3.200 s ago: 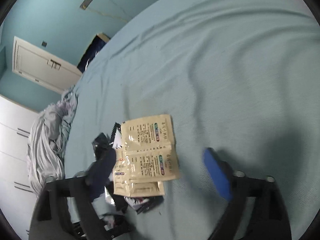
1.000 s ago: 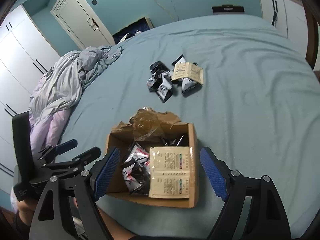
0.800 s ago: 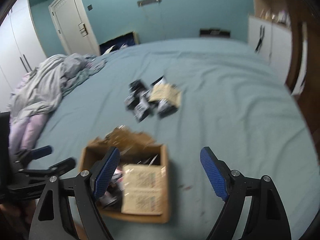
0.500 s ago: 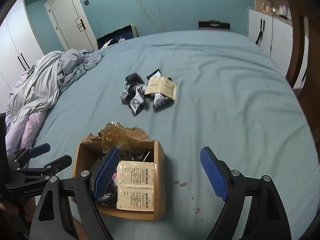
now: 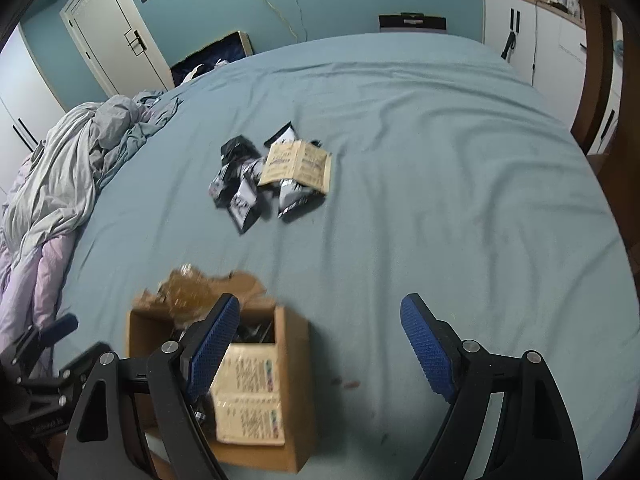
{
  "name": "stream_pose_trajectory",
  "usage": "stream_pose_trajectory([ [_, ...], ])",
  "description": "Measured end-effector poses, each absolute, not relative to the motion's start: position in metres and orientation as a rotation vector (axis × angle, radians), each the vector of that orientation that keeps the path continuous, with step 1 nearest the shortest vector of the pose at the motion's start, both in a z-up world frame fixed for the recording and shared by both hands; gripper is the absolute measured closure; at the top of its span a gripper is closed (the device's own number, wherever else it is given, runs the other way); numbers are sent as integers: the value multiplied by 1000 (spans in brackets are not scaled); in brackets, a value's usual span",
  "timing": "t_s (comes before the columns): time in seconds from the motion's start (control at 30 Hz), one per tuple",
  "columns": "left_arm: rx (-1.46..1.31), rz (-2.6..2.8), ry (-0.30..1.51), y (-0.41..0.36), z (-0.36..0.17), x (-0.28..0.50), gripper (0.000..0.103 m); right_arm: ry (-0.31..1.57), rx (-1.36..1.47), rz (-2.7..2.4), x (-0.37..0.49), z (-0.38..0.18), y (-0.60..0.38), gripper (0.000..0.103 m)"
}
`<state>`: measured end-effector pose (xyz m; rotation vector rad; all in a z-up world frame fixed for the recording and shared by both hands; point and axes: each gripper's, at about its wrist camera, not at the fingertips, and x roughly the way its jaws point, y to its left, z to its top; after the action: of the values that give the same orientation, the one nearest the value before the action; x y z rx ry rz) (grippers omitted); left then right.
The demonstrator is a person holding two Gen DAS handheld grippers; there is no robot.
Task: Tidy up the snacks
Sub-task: 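Grasp a tan sachet with the right gripper while the left grasps a white deer-print packet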
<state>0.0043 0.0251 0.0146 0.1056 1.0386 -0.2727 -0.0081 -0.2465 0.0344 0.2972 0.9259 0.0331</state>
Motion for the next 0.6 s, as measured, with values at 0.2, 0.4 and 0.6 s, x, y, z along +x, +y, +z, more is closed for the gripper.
stream_pose_trajectory([
  [0.2, 92, -259, 1100, 28, 2, 17, 12, 964, 344, 44, 23, 24, -259, 21],
  [0.4, 53, -243, 1163, 32, -12, 29, 12, 1062, 409, 72, 75, 2, -266, 21],
  [0.6, 64, -260, 1178, 28, -13, 33, 12, 1087, 419, 107, 115, -9, -267, 21],
])
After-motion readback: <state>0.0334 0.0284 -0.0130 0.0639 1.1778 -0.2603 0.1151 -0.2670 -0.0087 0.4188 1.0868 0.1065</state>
